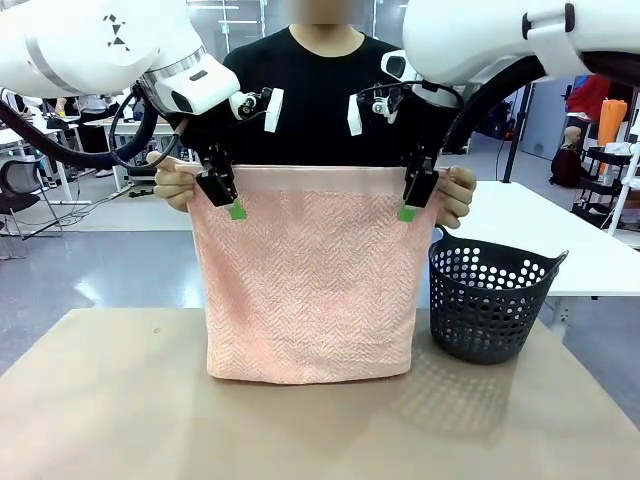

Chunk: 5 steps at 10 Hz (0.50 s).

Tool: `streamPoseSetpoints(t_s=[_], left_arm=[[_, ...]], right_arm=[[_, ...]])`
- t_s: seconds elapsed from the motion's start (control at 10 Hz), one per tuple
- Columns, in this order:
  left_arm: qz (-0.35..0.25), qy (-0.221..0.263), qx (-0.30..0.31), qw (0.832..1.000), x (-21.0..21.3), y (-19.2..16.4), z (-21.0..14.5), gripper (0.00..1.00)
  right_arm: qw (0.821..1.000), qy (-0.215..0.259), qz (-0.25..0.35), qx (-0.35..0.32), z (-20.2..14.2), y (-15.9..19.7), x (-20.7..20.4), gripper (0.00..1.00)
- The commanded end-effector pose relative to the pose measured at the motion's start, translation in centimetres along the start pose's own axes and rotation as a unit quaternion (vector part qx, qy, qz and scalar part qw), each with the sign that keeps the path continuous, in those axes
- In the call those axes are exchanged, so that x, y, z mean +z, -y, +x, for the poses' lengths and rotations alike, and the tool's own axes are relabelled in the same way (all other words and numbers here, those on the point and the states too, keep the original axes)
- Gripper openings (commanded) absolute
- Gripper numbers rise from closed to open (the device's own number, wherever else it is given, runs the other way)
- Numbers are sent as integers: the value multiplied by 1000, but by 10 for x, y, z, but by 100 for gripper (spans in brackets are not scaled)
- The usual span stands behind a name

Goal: Fold the towel.
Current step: Release the end of the 100 cm Hotel Towel you were holding and grab the top end of the folded side.

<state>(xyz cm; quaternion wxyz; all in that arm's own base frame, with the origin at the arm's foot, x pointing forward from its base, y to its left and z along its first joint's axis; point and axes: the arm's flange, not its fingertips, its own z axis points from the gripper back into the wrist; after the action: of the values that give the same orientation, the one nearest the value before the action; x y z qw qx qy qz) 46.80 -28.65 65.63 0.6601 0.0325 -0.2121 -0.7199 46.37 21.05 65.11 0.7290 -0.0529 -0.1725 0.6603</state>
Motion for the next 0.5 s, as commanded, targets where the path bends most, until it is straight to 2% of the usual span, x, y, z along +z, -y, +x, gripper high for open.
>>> streamPoseSetpoints(t_s=[0.0,0.1,0.2,0.4], left_arm=[[-11,13,-6,1000,-1,3,-8,0],[-12,12,-6,1000,-1,2,-8,4],[-15,10,-7,1000,0,2,-9,0],[-18,11,-2,1000,0,1,-9,0]], right_arm=[[1000,9,4,6,-1,5,5,0],[1000,8,5,7,-1,6,6,0],[1000,7,7,7,0,6,5,4],[1000,8,7,3,0,7,6,0]])
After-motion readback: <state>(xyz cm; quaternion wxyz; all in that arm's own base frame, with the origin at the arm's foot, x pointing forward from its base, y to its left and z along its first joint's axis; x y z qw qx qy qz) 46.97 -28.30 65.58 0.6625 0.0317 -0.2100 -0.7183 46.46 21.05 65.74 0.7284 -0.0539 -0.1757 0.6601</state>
